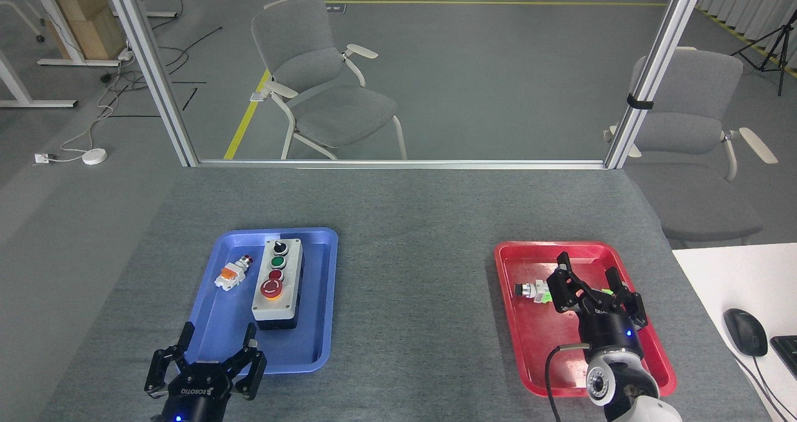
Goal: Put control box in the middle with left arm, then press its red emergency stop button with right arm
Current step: 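Move the left gripper forward to the grey control box's near edge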
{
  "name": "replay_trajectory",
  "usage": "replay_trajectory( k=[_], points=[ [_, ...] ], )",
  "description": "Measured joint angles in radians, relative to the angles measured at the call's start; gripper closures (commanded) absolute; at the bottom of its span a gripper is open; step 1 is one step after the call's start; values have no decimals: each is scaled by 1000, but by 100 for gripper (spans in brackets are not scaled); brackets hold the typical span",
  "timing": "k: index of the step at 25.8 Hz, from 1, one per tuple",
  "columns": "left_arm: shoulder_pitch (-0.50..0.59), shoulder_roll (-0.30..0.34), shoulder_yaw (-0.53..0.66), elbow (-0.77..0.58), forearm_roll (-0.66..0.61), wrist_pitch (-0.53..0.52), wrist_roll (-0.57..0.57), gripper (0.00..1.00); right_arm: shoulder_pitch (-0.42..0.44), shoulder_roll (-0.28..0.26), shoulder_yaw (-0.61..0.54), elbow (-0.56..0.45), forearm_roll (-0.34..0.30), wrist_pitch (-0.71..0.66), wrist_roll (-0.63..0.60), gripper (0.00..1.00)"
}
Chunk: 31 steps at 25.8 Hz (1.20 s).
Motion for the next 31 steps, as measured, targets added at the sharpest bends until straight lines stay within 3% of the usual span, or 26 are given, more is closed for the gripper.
replay_trajectory(
  k=[10, 24, 31],
  points=[
    [10, -2, 36, -1, 91, 0, 3, 0, 25, 2, 0, -4, 0, -2, 4, 1],
    [23, -8, 28, -7, 101, -7, 3, 0, 33, 7, 7, -4, -8, 12, -4, 1],
    [58, -8, -73, 17, 55, -23, 3, 0, 32, 2, 7, -4, -63, 15, -7, 1]
  ],
)
